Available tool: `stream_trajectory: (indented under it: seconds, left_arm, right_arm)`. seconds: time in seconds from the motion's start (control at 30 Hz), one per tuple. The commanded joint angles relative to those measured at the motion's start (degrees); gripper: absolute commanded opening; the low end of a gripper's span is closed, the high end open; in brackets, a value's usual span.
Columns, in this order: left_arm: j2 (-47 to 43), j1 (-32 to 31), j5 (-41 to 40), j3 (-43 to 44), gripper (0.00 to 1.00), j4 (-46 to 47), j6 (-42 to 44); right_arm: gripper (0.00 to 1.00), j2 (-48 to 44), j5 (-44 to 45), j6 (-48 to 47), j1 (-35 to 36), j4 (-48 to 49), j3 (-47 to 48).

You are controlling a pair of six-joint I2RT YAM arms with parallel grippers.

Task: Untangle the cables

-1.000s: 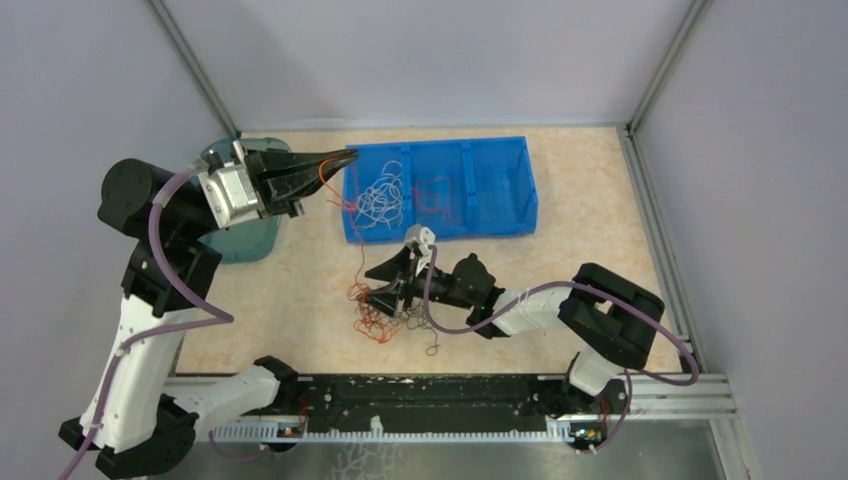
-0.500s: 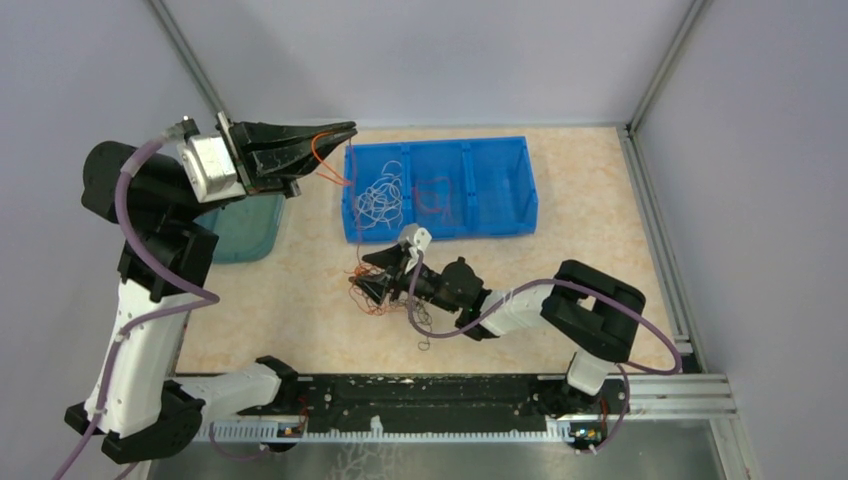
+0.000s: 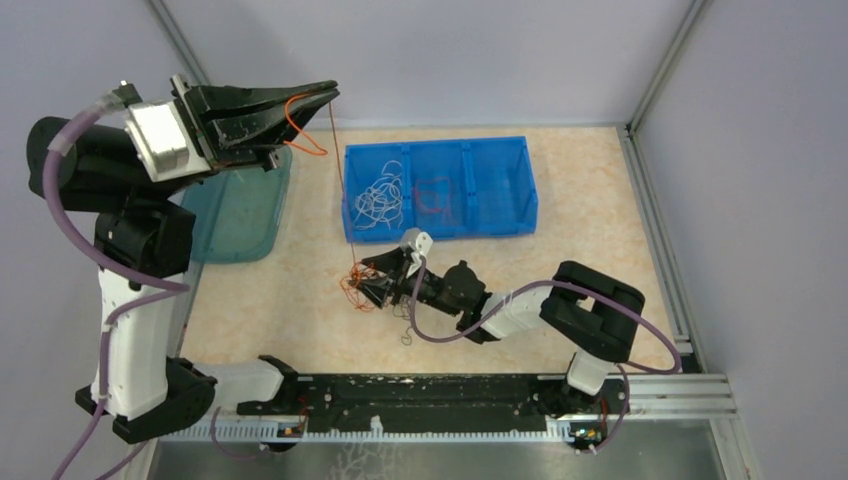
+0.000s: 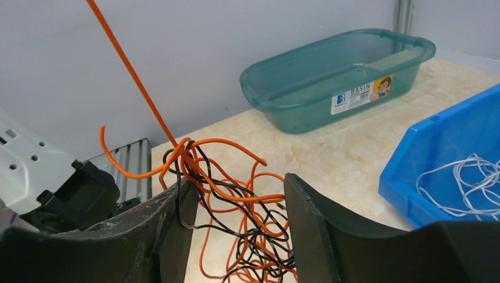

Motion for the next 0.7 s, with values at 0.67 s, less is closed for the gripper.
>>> stream_trajectory:
  seconds: [0.67]
  left_arm:
    - [-15.0,0.1,-1.8,-23.7,0.00,-5.8,11.3]
  right_arm:
    - [0.23,-22.8,-3.2,8.8,2.1,-6.6,-10.7]
